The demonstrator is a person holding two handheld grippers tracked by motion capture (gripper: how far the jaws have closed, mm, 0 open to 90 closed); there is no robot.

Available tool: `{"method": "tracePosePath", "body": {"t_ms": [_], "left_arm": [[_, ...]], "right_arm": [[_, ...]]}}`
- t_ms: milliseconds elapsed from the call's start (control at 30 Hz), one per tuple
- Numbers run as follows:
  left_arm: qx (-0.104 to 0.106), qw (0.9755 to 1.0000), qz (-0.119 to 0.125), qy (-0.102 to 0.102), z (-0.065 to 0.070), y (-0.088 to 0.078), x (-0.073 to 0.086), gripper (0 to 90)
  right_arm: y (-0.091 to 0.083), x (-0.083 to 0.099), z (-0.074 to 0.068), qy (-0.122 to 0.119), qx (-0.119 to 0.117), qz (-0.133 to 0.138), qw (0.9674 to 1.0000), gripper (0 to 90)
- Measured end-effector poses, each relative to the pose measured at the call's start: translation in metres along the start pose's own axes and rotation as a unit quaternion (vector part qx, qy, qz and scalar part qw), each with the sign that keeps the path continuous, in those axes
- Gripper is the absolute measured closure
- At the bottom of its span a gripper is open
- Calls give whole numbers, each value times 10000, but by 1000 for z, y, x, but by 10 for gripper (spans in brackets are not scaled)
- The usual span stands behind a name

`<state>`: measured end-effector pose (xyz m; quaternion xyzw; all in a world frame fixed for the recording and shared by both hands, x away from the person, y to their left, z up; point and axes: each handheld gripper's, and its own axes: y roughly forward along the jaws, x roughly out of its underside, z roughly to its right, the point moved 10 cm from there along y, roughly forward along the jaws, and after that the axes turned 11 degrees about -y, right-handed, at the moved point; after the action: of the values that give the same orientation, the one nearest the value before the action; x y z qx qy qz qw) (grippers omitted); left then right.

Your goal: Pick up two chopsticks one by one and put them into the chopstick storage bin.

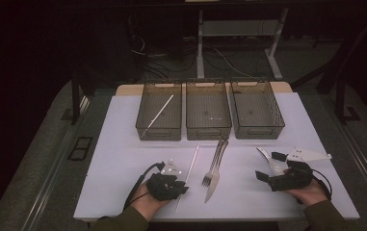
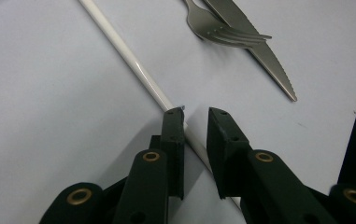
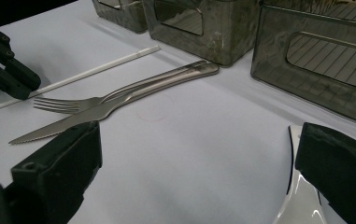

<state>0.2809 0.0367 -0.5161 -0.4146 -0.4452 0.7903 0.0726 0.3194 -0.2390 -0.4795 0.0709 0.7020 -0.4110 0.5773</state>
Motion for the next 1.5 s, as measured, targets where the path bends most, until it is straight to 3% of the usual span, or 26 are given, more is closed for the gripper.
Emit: {"method": "tracePosePath", "body": {"t_ms": [167,467,600,733,1000,1233,1500], "left_arm": [[-45,9999,-55,73,-1,-2,0,775],[-189,9998,-89,-54,-10,-5,2,781],[-362,9993,-108,-8,-18,-9,2,783],[-361,9992,-117,-91,-23,-12,4,784],[-419,9988,-224,-64,-31,-18,7,790],[-432,9987,-228,-173,-43,-23,9,799],[-656,9975,-234,-120,-62,-31,10,813]], "right_arm": [[0,0,0,-7,9,7,10000,7],[-1,0,0,7,16,7,10000,7],[-1,0,1,4,18,16,10000,7],[-1,0,1,2,15,19,10000,7],[-1,-1,1,15,11,27,10000,7],[-1,-1,1,15,10,27,10000,7],[-1,-1,1,5,6,28,10000,6]]}}
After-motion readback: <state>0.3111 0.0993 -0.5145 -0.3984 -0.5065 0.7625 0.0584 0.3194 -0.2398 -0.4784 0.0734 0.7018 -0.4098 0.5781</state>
